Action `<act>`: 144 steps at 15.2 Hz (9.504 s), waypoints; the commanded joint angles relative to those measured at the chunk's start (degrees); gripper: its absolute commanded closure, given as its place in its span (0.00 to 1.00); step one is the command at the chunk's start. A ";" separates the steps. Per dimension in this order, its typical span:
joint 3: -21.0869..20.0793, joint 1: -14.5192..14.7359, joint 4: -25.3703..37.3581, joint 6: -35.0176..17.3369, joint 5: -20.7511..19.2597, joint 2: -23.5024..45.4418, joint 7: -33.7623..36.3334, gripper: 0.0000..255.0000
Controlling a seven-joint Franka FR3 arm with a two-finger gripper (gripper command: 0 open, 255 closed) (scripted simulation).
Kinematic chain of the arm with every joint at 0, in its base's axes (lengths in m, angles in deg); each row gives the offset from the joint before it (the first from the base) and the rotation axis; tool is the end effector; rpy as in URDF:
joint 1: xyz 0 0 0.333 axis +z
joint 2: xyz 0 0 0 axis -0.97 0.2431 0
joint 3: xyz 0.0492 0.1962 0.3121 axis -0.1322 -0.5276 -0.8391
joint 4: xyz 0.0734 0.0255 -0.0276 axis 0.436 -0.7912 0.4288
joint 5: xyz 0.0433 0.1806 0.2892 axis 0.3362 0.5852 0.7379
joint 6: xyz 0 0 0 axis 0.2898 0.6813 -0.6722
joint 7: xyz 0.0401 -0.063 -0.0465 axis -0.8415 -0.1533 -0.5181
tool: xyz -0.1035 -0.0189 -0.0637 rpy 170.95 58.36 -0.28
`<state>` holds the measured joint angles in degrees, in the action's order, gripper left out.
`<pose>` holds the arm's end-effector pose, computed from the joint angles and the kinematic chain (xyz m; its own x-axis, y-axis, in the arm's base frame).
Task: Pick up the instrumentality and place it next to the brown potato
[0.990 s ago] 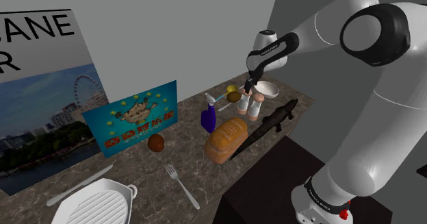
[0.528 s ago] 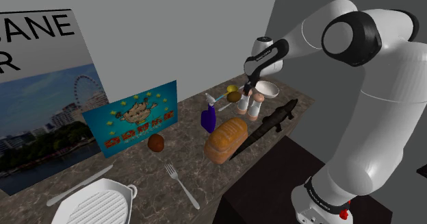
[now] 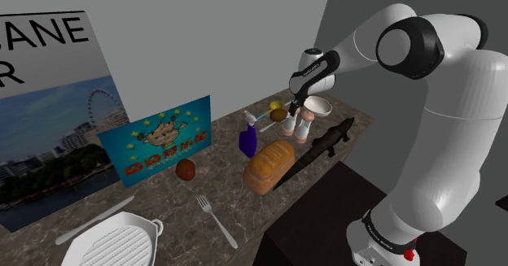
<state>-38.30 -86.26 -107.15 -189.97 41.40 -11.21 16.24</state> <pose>0.5381 -0.2294 0.3277 0.9817 0.1870 0.0358 0.1782 -0.9687 0.1729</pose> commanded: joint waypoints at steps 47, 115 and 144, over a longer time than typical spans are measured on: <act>1.04 1.49 8.77 23.92 -2.60 -15.48 -0.50 1.00; -21.11 25.86 19.17 34.01 -9.14 -7.47 47.78 1.00; -19.60 26.42 11.29 15.88 -13.36 3.30 52.93 1.00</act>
<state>-58.03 -59.79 -95.72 -173.44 28.22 -8.37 69.10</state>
